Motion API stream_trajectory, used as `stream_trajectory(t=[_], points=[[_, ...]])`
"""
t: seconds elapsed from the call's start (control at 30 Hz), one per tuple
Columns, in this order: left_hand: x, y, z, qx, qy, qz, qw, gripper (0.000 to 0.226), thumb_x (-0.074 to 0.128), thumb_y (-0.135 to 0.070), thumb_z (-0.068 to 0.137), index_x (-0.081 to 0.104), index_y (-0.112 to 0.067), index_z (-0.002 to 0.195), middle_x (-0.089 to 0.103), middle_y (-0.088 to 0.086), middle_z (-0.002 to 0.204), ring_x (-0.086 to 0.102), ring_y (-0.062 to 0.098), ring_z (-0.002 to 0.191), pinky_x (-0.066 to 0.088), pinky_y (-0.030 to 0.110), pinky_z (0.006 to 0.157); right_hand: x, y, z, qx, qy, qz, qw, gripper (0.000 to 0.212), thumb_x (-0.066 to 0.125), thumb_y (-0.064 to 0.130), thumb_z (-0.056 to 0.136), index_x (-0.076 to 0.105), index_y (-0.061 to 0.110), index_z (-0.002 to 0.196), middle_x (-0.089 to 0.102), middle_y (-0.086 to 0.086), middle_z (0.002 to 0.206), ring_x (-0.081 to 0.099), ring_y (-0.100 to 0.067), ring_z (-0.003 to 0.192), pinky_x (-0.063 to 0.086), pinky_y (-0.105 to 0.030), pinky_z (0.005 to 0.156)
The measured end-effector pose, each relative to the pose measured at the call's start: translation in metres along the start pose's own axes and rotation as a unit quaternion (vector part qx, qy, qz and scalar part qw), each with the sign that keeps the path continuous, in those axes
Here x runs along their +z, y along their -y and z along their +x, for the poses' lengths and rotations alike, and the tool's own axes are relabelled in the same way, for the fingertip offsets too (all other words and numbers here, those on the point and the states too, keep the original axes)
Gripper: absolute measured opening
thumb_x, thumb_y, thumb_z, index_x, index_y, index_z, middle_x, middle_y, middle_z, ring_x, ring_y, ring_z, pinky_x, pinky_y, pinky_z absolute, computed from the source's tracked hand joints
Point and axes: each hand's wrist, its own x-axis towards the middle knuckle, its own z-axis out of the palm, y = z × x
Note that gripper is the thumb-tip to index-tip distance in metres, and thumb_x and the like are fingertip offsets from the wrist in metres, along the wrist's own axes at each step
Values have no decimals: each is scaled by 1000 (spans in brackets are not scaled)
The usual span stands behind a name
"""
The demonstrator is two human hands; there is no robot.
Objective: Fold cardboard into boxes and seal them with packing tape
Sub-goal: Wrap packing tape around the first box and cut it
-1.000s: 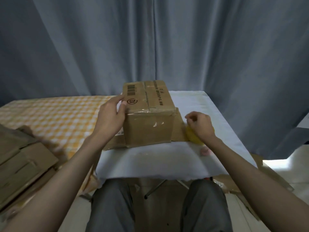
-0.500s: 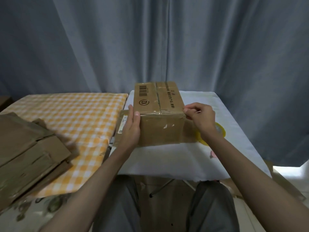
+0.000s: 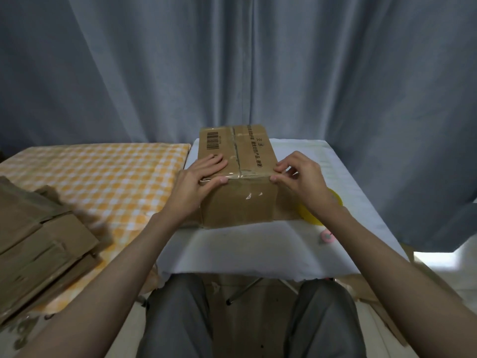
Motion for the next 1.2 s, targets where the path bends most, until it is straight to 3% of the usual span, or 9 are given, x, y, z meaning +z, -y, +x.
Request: stream_trajectory(t=[0.13,0.23,0.33,0.47,0.6,0.7,0.9,1.0,1.2], points=[[5,1,-3,66,-18,125,990,40,57,-31,98,61,-18,135,56,-3,142,43,14,140,29,37,119,7,-4,-6,-90,-10,-88,992,19,76,16,87,66,-1,89,64,-11,91,64,-24,81,55,-45,74],[7,-4,-2,89,-33,213,973,38,54,-35,100,63,-20,134,59,-4,140,48,16,136,39,40,113,8,-6,-7,-90,-19,-94,991,18,74,18,89,66,2,89,64,-9,91,63,-24,82,55,-45,73],[6,-19,8,59,-24,259,964,55,46,-59,91,63,-25,130,61,-6,137,51,13,132,51,41,99,8,-7,-7,-80,-22,-87,993,17,74,20,88,66,5,87,64,-5,90,62,-19,81,55,-42,73],[21,-38,27,21,110,379,919,86,26,-79,88,24,-27,156,29,-5,161,31,17,146,35,41,112,6,-10,-6,-64,-24,-71,995,16,73,22,90,68,8,87,64,-2,90,61,-15,82,55,-37,74],[32,-31,23,22,105,417,902,87,12,-73,91,15,-18,158,19,-1,165,21,18,150,22,37,120,6,-13,-10,-52,-13,-45,998,8,68,19,94,70,11,93,65,0,96,61,-8,88,55,-28,79],[37,-28,19,22,84,411,908,82,8,-68,92,20,-20,157,22,-3,164,21,17,150,23,38,120,7,-12,-13,-51,0,-31,998,14,76,15,87,70,8,98,65,-2,101,61,-8,90,50,-11,79],[35,-30,20,21,92,372,923,74,19,-64,97,21,-22,157,21,-5,164,19,16,151,20,38,120,10,-1,-7,-47,-31,-55,997,12,77,4,79,65,5,83,65,-6,89,61,-21,78,52,-37,74],[21,-30,23,10,121,311,943,70,33,-63,97,23,-28,157,20,-8,164,18,15,150,17,38,120,9,-1,-8,-47,-29,-56,997,11,75,2,78,65,6,80,65,-5,86,59,-20,76,51,-36,72],[-9,-14,15,55,130,154,978,58,33,-55,98,40,-30,150,33,-9,158,24,8,148,20,42,123,10,-5,-12,-40,-39,-44,997,11,72,2,80,64,8,81,64,-2,88,59,-17,78,50,-31,72]])
